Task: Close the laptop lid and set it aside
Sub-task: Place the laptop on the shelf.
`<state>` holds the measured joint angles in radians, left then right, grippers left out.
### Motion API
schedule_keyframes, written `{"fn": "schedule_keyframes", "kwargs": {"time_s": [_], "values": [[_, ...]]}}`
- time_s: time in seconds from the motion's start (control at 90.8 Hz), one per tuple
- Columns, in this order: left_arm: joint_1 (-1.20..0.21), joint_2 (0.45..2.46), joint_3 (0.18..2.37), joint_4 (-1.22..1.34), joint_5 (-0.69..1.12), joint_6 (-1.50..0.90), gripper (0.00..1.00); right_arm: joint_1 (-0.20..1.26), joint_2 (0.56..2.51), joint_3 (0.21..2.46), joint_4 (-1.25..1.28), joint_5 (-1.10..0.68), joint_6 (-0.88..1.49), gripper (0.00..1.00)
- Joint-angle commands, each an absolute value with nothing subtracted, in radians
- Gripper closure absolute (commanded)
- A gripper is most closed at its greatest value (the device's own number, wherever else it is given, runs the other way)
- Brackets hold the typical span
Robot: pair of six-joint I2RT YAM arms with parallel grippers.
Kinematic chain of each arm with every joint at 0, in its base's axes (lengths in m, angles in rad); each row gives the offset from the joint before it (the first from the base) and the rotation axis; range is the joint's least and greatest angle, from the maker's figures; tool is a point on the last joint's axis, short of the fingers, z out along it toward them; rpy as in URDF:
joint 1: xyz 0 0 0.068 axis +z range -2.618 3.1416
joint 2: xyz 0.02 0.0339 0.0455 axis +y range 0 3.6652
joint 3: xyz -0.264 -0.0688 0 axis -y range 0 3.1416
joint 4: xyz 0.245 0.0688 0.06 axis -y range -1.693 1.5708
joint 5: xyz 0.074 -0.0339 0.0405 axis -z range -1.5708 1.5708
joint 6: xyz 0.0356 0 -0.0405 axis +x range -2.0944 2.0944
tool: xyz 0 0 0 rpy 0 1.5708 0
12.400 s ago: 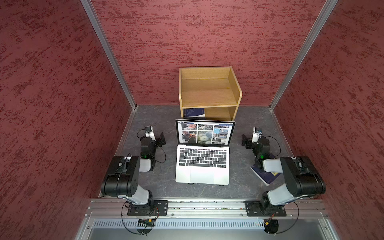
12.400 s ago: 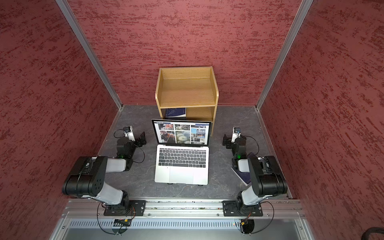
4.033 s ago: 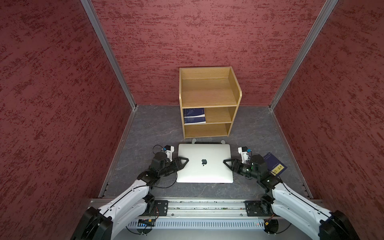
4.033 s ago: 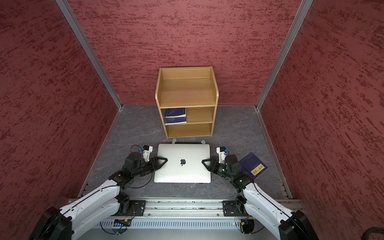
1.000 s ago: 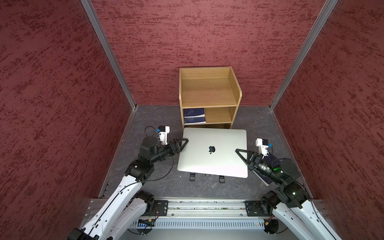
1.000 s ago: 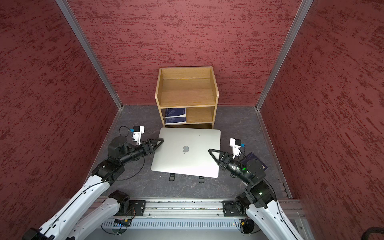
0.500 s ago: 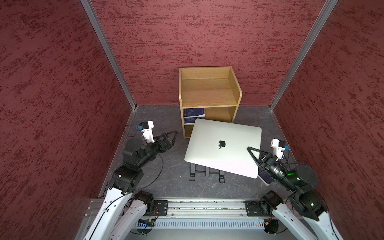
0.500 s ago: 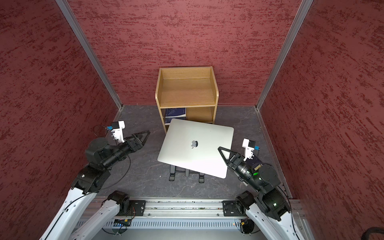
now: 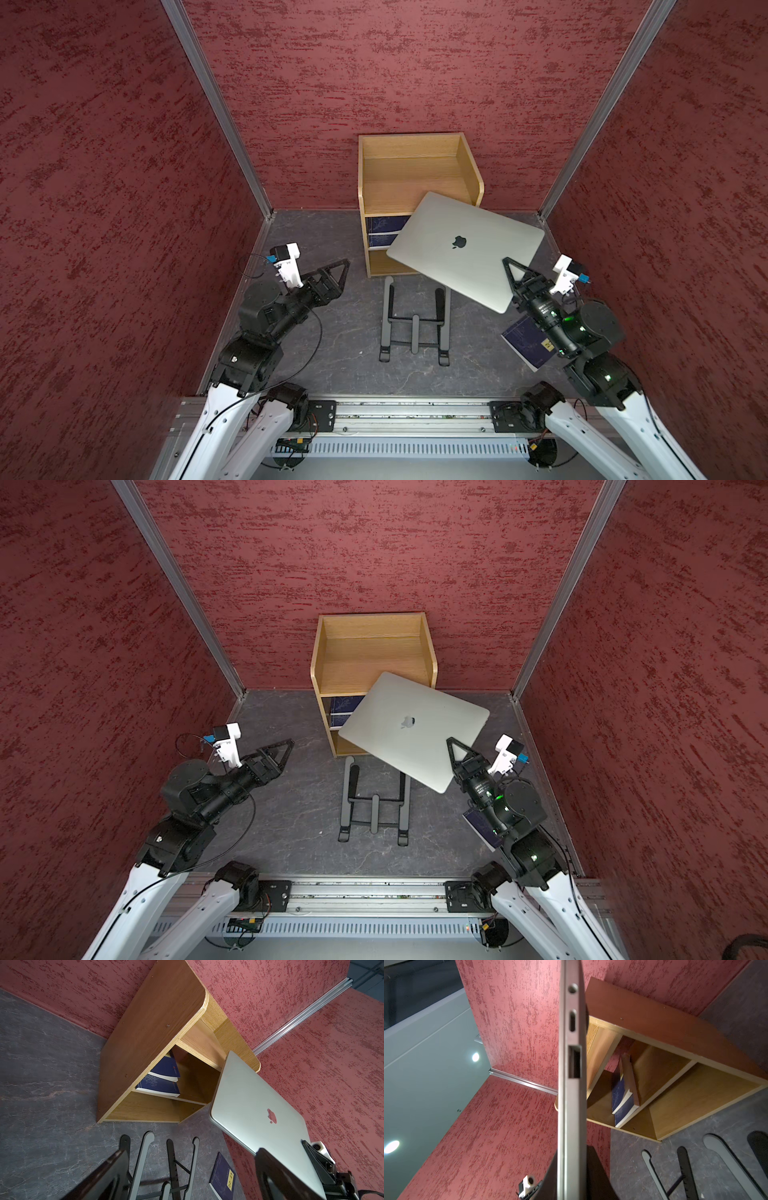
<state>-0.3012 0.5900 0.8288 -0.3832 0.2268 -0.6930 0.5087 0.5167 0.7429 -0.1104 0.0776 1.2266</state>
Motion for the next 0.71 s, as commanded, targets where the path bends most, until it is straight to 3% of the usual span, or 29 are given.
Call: {"fn": "schedule_keyframes", "kwargs": {"time_s": [0.0, 0.165, 0.507, 0.694], "values": [[-0.295, 0.577, 0.812, -0.361, 0.231, -0.707, 0.01, 0.514, 0.558, 0.853, 0.262, 0.18, 1.251, 1.0], [-0.296, 0.569, 0.806, -0.361, 0.227, -0.718, 0.02, 0.513, 0.708, 0.894, 0.414, 0.176, 1.259, 1.0], [-0.296, 0.576, 0.784, -0.313, 0.236, -0.753, 0.02, 0.529, 0.85, 0.995, 0.461, 0.297, 1.258, 1.0], [-0.296, 0.581, 0.784, -0.293, 0.236, -0.768, 0.02, 0.607, 0.977, 1.093, 0.506, 0.401, 1.142, 1.0]]}}
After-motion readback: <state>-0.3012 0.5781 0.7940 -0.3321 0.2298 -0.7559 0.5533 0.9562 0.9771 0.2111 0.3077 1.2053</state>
